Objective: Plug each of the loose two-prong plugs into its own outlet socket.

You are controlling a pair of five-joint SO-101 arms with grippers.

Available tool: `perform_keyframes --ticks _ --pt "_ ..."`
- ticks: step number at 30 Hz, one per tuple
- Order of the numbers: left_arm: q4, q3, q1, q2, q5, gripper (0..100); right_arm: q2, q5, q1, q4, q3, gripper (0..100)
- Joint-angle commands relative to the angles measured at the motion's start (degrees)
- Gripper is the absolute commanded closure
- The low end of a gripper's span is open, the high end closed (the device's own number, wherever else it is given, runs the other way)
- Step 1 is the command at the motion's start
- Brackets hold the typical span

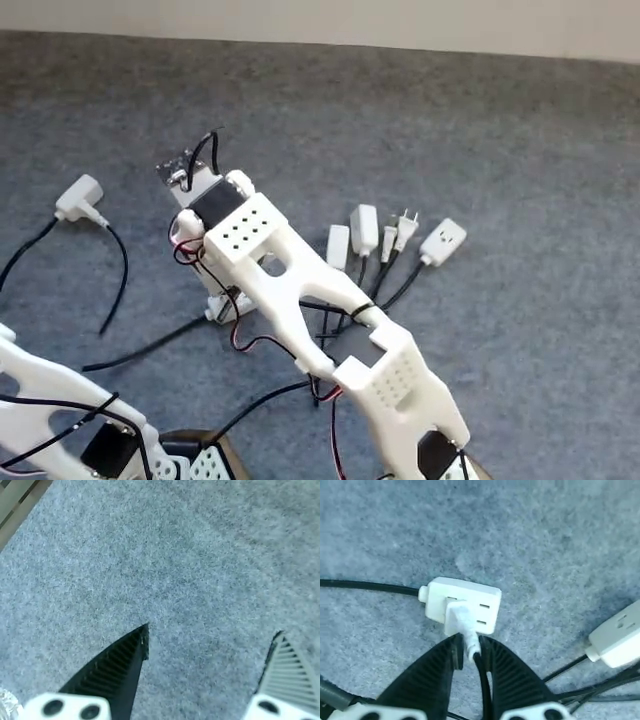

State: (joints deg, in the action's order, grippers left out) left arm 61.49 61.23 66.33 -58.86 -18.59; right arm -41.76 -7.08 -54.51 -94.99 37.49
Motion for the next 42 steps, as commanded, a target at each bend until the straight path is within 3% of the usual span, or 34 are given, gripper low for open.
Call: perform_keyframes --ticks 1,7,16,28,34,42 --pt "-0.6 2.0 0.0 0.9 -0.4 63 -4.6 -0.6 -5.3 0.9 -0.1 99.3" --pt "-0.6 2.0 0.0 0.9 -0.4 63 -5.0 -0.6 -6.7 1.4 -0.4 99.3" --pt "-0.5 0.6 0.0 1.0 -0.4 63 -5.1 -0.6 -1.2 4.4 -0.7 99.3" --pt "-0.4 0.0 0.3 1.1 -1.1 63 -10.2 -0.5 -0.6 4.3 -0.2 99.1" --pt "7.9 1.9 -1.3 1.5 -4.6 63 -3.6 2.5 -0.2 -3.4 7.0 98.8" --pt "27.3 16.8 -7.0 1.5 -4.6 63 7.4 7.6 5.1 -5.8 10.4 97.9"
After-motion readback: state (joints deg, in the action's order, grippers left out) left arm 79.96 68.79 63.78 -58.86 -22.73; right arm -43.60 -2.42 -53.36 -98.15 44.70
